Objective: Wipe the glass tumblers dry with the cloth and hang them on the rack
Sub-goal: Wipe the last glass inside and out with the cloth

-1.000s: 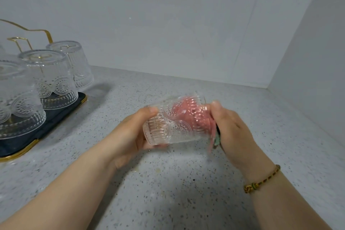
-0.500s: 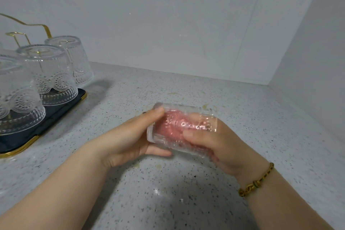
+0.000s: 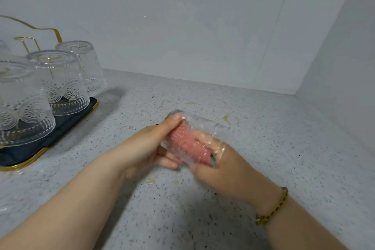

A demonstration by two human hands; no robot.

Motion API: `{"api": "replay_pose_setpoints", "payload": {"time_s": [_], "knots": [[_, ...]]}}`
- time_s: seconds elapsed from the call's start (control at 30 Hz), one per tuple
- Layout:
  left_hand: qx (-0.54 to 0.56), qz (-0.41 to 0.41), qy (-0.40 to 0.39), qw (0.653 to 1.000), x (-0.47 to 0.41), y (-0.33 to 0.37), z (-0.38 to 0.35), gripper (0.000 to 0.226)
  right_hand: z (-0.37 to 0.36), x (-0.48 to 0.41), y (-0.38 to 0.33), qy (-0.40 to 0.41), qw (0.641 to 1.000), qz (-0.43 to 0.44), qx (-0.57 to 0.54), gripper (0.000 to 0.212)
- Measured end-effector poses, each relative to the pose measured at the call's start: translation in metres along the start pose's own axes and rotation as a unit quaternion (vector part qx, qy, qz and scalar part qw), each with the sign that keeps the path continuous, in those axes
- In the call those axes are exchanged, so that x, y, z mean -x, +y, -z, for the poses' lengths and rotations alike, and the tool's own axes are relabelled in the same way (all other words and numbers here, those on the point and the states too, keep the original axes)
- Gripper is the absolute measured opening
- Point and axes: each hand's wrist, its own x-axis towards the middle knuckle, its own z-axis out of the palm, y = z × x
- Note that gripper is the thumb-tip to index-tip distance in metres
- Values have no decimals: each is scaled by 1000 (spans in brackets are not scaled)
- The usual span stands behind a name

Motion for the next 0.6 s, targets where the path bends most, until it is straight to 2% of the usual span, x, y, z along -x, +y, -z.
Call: {"api": "replay_pose_setpoints", "payload": {"time_s": [0.07,0.13,0.17,0.2,0.23,0.27,0.33,0.37,0.43,0.47,0.5,0.6], "knots": [[35,-50,-50,997,0,1,8,84,10,-1,1,44,984,-46,-167,34],[59,-92,-63,992,-2,0,12,89,15,-1,0,49,934,-42,-352,35],[62,-103,-52,991,-3,0,12,88,15,-2,1,39,911,-24,-410,32],[65,-111,-40,991,-3,0,11,85,14,-3,3,28,904,-12,-426,30],[69,-114,-28,991,-3,0,10,80,14,-3,3,18,913,-5,-407,31],[73,-112,-14,991,-3,-1,8,73,13,-2,3,9,937,-4,-348,34],[75,-78,25,994,-2,0,1,62,8,2,4,-7,992,-20,-121,35],[64,-55,48,995,-2,1,-2,61,4,3,5,-7,1000,-24,4,25],[21,-19,79,996,-4,-2,-3,70,-4,3,9,13,983,6,181,11],[1,-6,76,997,-4,-3,-2,76,-8,2,11,25,978,23,206,10],[-8,5,64,998,-4,-3,0,81,-10,1,11,33,981,31,186,9],[1,-16,24,1000,-2,0,7,89,-3,0,4,58,998,3,-23,20]]}}
